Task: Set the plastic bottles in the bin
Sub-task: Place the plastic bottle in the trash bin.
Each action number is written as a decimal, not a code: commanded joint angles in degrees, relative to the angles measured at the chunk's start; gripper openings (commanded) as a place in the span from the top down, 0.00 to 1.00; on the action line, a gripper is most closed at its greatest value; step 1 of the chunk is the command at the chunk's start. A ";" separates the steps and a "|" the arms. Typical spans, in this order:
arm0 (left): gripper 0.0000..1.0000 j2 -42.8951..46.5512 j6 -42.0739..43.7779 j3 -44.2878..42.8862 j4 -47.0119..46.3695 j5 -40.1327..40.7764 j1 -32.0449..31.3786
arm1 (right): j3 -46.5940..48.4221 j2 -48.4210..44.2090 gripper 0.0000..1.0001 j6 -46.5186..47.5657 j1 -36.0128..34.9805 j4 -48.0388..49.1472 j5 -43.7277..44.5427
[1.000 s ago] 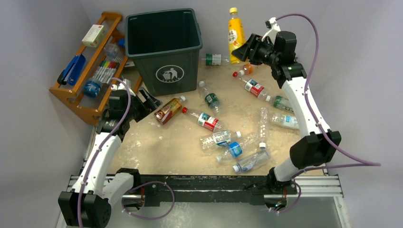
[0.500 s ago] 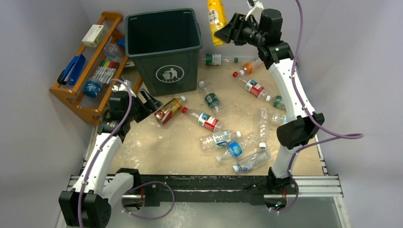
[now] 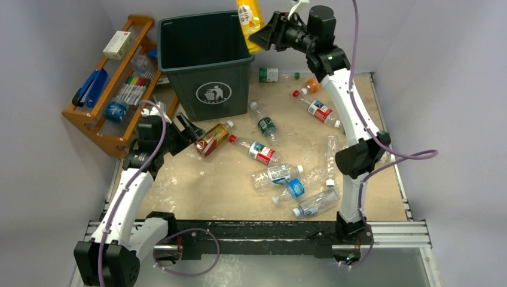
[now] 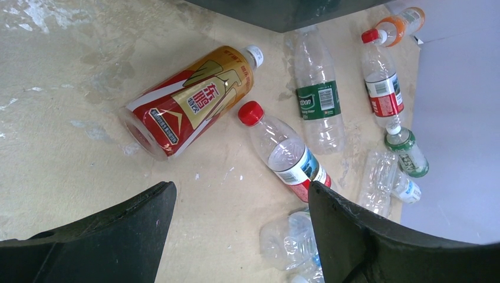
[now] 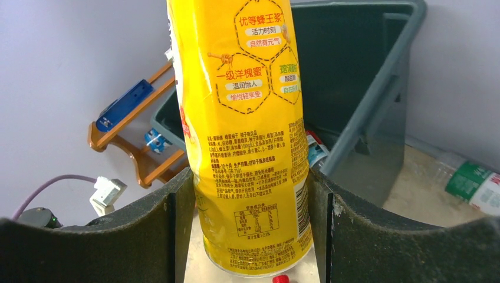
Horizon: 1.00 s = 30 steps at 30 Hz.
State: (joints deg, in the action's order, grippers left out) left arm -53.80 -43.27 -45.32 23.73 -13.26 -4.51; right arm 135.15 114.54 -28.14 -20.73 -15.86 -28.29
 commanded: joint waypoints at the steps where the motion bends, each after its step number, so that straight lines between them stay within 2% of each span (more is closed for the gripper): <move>1: 0.18 1.85 1.48 -2.30 -0.11 -0.98 0.12 | 4.76 1.16 0.55 1.81 -2.43 7.31 -1.44; 13: 0.18 4.24 1.84 -3.13 2.77 -1.42 0.12 | 8.27 7.93 0.53 1.78 -5.48 12.86 1.11; 20: 0.18 4.79 2.05 -2.68 3.58 -1.42 0.04 | 11.01 11.58 0.45 2.17 -6.21 13.09 2.99; 22: 0.18 4.78 2.26 -2.74 3.66 -1.42 0.06 | 12.23 12.76 0.42 2.66 -6.25 12.96 3.03; 24: 0.18 4.67 2.54 -2.90 3.86 -1.17 0.01 | 13.80 13.77 0.31 2.94 -6.25 12.38 3.34; 29: 0.18 3.81 2.75 -3.14 3.61 -0.40 0.10 | 13.97 12.98 0.17 4.07 -6.24 12.20 4.05; 30: 0.18 3.53 2.75 -3.22 3.49 -0.23 0.12 | 13.94 12.56 0.05 4.40 -6.25 12.02 4.16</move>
State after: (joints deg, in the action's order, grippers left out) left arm -49.91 -42.17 -45.80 28.69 -13.76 -4.51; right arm 145.69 130.08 -25.82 -26.63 -6.90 -25.36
